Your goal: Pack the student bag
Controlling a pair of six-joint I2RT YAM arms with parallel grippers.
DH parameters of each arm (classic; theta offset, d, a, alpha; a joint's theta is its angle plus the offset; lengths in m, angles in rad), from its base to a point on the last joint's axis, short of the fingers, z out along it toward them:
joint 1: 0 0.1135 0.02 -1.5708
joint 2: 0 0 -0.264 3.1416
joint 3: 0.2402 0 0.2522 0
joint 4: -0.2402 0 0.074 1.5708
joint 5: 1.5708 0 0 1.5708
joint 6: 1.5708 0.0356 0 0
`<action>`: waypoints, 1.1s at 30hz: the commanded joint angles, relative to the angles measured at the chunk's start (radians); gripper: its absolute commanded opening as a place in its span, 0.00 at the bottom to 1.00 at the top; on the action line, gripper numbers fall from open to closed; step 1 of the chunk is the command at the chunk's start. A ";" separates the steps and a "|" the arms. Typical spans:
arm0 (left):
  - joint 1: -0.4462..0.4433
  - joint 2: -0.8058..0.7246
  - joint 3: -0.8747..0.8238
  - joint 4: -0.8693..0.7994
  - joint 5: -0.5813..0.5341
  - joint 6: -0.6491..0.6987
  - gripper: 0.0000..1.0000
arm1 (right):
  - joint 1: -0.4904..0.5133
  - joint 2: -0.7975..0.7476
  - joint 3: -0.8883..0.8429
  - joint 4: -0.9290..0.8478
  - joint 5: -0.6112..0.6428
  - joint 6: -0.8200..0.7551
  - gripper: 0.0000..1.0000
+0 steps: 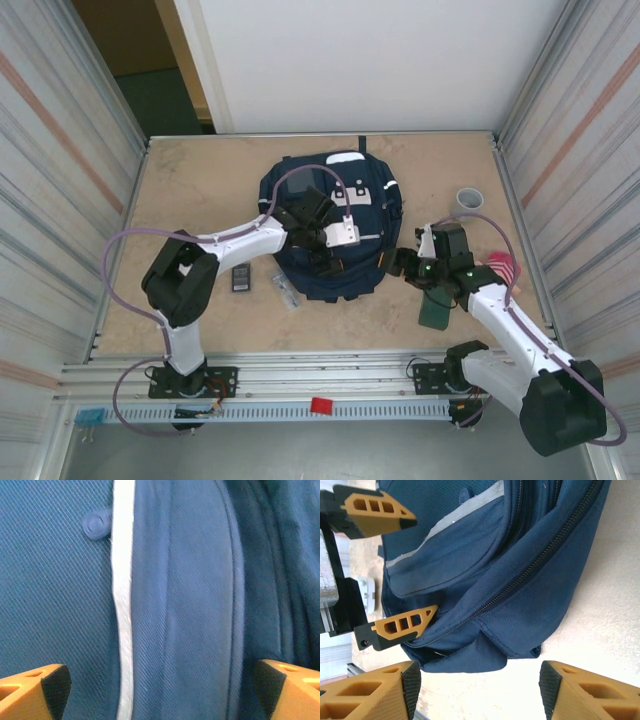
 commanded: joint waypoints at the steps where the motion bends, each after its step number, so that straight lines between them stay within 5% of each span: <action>1: -0.027 0.046 0.050 0.047 -0.069 0.037 0.95 | 0.005 0.016 0.005 0.050 -0.015 0.035 0.65; 3: -0.031 0.065 0.047 0.091 -0.122 0.028 0.88 | 0.005 0.018 0.004 0.062 -0.018 0.045 0.65; 7: -0.031 0.018 -0.003 0.172 -0.171 -0.001 0.28 | 0.003 -0.004 -0.015 0.084 -0.001 0.064 0.65; 11: -0.027 -0.105 -0.033 0.206 -0.137 -0.053 0.01 | 0.002 -0.067 -0.089 0.207 -0.001 0.168 0.67; 21: 0.006 -0.204 0.145 0.078 -0.083 -0.306 0.00 | 0.165 -0.143 -0.171 0.262 0.161 0.374 0.86; 33: 0.007 -0.244 0.177 0.083 -0.015 -0.485 0.00 | 0.239 -0.040 -0.222 0.601 0.164 0.513 0.87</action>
